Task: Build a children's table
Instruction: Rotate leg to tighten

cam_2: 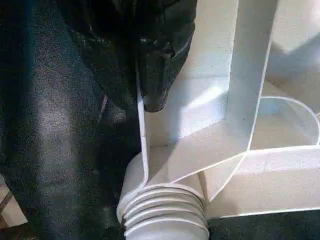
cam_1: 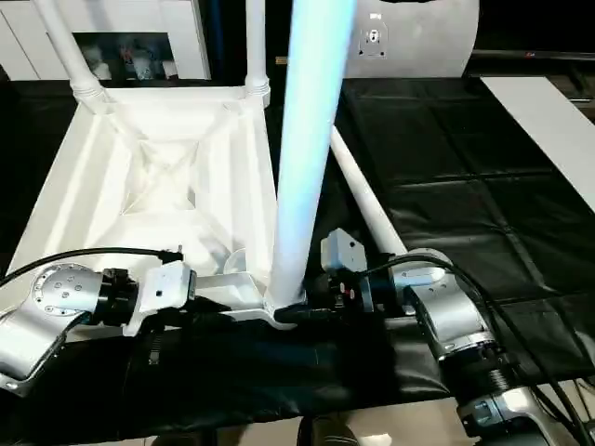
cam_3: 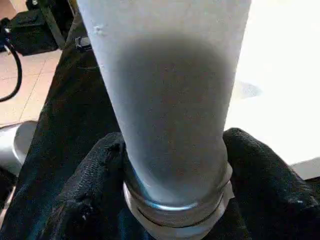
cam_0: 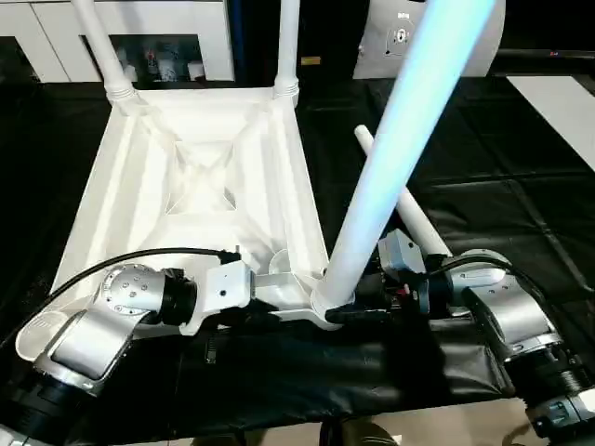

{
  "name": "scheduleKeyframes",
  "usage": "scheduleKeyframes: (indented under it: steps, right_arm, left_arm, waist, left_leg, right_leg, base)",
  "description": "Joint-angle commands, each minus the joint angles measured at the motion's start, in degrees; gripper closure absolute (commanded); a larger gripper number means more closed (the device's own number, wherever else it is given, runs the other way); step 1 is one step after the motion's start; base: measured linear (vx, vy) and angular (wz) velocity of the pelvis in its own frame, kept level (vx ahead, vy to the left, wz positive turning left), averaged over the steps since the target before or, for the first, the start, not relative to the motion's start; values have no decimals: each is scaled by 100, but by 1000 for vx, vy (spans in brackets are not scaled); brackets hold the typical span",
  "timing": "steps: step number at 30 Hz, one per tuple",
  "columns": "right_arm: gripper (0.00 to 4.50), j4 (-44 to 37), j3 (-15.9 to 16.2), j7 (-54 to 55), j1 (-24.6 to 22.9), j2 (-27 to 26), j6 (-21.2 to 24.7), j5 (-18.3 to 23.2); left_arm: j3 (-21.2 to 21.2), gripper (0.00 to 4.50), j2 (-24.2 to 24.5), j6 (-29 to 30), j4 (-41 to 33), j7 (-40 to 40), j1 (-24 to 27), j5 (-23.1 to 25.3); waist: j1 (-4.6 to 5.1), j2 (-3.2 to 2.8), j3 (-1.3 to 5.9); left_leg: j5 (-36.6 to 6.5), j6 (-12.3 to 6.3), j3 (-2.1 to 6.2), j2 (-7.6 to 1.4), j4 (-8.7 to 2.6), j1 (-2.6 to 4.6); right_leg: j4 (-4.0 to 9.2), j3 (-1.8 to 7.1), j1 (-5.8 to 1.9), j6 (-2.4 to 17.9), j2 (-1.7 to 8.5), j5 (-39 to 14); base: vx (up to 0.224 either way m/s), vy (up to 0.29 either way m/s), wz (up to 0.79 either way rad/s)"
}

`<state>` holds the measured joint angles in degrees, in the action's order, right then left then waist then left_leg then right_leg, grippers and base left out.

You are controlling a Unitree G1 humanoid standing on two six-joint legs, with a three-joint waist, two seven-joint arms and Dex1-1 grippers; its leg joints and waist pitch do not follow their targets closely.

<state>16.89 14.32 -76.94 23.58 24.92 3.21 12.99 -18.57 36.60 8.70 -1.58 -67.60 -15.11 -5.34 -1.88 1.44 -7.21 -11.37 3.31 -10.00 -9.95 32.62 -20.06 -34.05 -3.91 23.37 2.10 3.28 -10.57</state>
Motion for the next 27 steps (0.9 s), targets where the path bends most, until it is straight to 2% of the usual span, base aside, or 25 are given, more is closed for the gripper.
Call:
scheduleKeyframes:
  steps: [1, 2, 3, 4, 6, 8, 9, 10, 11, 12, 13, 15, 17, 18, 19, 20, 21, 22, 25, 27]
  right_arm:
    - [181, -100, 109, 44, -166, -92, 17, 33]
    - [181, -109, 103, 109, -189, -120, 31, 24]
    - [183, -150, 73, 422, -288, -258, 94, -17]
    - [183, -169, 38, 707, -339, -382, 242, -41]
    - [183, -183, -41, 1407, -452, -746, 475, -111]
    - [183, -214, -114, 2086, -547, -1157, 699, -157]
    - [183, -181, -186, 2548, -572, -1487, 796, -162]
    - [184, -89, -264, 2962, -549, -1789, 829, -166]
    - [184, -32, -304, 3165, -529, -1939, 830, -170]
    - [184, 52, -357, 3448, -494, -2122, 830, -201]
    - [184, 142, -412, 3716, -453, -2296, 821, -225]
    - [184, 362, -545, 4331, -340, -2632, 826, -315]
    - [184, 550, -690, 4877, -236, -2875, 898, -405]
    - [184, 688, -825, 5236, -169, -3015, 914, -434]
    - [184, 708, -866, 5337, -158, -3057, 926, -447]
    - [184, 753, -927, 5439, -139, -3134, 887, -466]
    - [184, 753, -927, 5439, -139, -3134, 887, -466]
    - [128, 703, -988, 5420, -200, -3180, 820, -431]
    - [107, 643, -1027, 5374, -263, -3152, 816, -408]
    - [78, 653, -1048, 5397, -259, -3138, 784, -454]
  left_arm:
    - [-271, 450, -118, 213, -128, -41, 193, -90]
    - [-252, 450, -145, 263, -157, 25, 203, -85]
    - [-174, 450, -270, 505, -292, 341, 249, -46]
    - [-116, 450, -384, 717, -387, 605, 274, -7]
    - [10, 450, -740, 1349, -673, 1241, 329, 25]
    - [78, 450, -1154, 1816, -886, 1858, 378, 137]
    - [84, 450, -1478, 2085, -984, 2239, 393, 234]
    - [63, 450, -1780, 2260, -1002, 2564, 378, 346]
    - [47, 450, -1931, 2332, -997, 2722, 364, 410]
    - [10, 450, -2125, 2406, -981, 2895, 342, 477]
    - [-27, 450, -2333, 2480, -941, 3107, 309, 576]
    - [-60, 450, -2740, 2632, -814, 3566, 206, 748]
    - [-100, 450, -3016, 2750, -695, 3980, 93, 991]
    - [-125, 450, -3133, 2769, -619, 4153, 7, 1105]
    - [-132, 450, -3165, 2802, -620, 4196, -13, 1133]
    - [-150, 450, -3250, 2863, -594, 4301, -100, 1214]
    - [-150, 450, -3250, 2863, -594, 4301, -100, 1214]
    - [-183, 450, -3261, 2876, -578, 4279, -169, 1286]
    - [-243, 450, -3145, 2787, -582, 4070, -168, 1269]
    - [-285, 450, -3101, 2786, -595, 3971, -144, 1294]
  waist:
    - [39, 16, 283]
    - [42, 23, 284]
    - [43, -16, 280]
    - [53, 0, 274]
    - [81, -2, 209]
    - [91, -3, 195]
    - [166, 24, 184]
    - [211, 19, 175]
    - [247, 21, 159]
    - [271, 33, 166]
    - [301, 26, 159]
    - [307, 26, 148]
    - [327, 0, 159]
    - [329, 1, 188]
    - [328, 4, 194]
    - [315, -4, 200]
    - [310, -6, 200]
    - [289, -14, 243]
    - [277, -20, 262]
    - [268, -17, 264]
  left_leg:
    - [-603, -645, 73, -342, -343, 1]
    - [-613, -633, 72, -347, -344, 0]
    - [-620, -610, 84, -355, -354, -4]
    - [-681, -584, 84, -354, -357, -8]
    - [-1017, -410, 86, -366, -396, -3]
    - [-1211, -286, 115, -350, -411, -5]
    - [-1384, -180, 158, -304, -424, -32]
    - [-1403, -144, 165, -321, -436, -41]
    - [-1465, -135, 169, -320, -439, -40]
    - [-1573, -152, 180, -284, -414, -12]
    - [-1561, -202, 186, -268, -414, -36]
    - [-1619, -231, 177, -261, -407, -12]
    - [-1629, -209, 188, -271, -423, -7]
    - [-1570, -214, 196, -287, -433, -25]
    - [-1532, -230, 195, -292, -441, -31]
    - [-1487, -265, 171, -300, -441, -21]
    - [-1479, -279, 165, -299, -443, -23]
    - [-1395, -310, 155, -307, -432, -16]
    - [-1114, -407, 134, -318, -421, -48]
    - [-1046, -449, 117, -312, -407, -43]
  right_leg:
    - [391, 375, -274, 1294, 491, -1376]
    - [387, 379, -279, 1292, 492, -1368]
    - [386, 377, -279, 1309, 497, -1362]
    - [402, 374, -276, 1304, 490, -1410]
    - [462, 381, -249, 1205, 498, -2000]
    - [512, 374, -255, 1053, 512, -2537]
    - [565, 348, -258, 801, 514, -3110]
    - [561, 359, -250, 762, 522, -3151]
    - [595, 357, -225, 719, 517, -3262]
    - [645, 351, -201, 591, 531, -3549]
    - [665, 347, -202, 514, 529, -3661]
    - [697, 344, -159, 451, 517, -3754]
    - [704, 325, -147, 421, 506, -3635]
    - [669, 316, -175, 444, 500, -3325]
    - [659, 316, -179, 471, 498, -3158]
    - [638, 339, -161, 558, 488, -2764]
    - [628, 343, -165, 582, 485, -2665]
    - [602, 353, -188, 648, 490, -2414]
    - [533, 364, -227, 891, 489, -1687]
    - [530, 366, -230, 974, 498, -1622]
  base:
    - [0, 0, 0]
    - [0, 0, 0]
    - [0, 0, 0]
    - [0, 0, 0]
    - [0, 0, 0]
    - [0, 0, 0]
    - [0, 0, 0]
    - [0, 0, 0]
    - [0, 0, 0]
    - [0, 0, 0]
    - [0, 0, 0]
    - [0, 0, 0]
    - [0, 0, 0]
    - [0, 0, 0]
    - [0, 0, 0]
    - [0, 0, 0]
    - [0, 0, 0]
    - [0, 0, 0]
    - [0, 0, 0]
    - [0, 0, 0]
